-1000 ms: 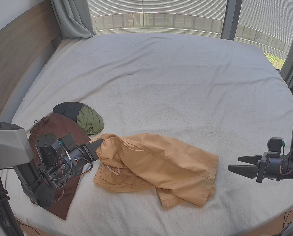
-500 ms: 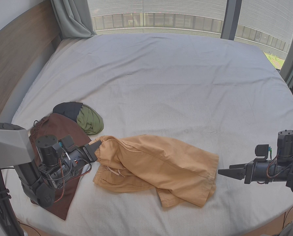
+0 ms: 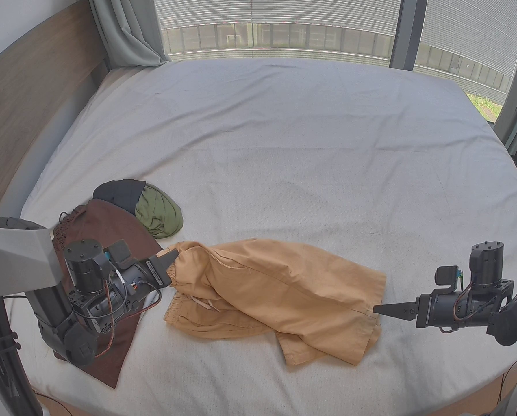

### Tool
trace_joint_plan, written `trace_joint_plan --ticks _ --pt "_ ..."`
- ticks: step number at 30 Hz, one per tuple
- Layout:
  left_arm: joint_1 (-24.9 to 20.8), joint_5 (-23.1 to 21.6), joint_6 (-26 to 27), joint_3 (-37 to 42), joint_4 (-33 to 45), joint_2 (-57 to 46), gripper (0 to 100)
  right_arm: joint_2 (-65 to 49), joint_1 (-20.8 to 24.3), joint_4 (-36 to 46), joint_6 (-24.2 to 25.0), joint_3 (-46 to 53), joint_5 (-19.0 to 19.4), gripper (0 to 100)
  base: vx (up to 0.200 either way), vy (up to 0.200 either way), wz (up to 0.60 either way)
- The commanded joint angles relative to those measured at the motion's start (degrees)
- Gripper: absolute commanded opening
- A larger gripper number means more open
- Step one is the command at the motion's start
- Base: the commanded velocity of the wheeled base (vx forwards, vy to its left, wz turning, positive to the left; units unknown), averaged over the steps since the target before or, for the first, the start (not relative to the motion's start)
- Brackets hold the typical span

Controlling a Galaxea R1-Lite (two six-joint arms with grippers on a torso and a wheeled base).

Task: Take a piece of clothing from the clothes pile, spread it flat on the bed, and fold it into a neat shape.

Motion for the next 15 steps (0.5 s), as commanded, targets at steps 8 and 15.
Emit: trace_joint_plan --ticks 8,15 --pt "0.30 0.01 0.02 -0.07 -0.01 0.59 0 9.31 -0.15 -5.53 0.20 0.06 -0.16 100 0.000 0.000 0.00" --pt "0.38 0.01 0.02 -0.15 -0.01 0.50 0 15.11 0.11 -12.83 3.02 1.03 -0.16 100 0.000 0.000 0.00"
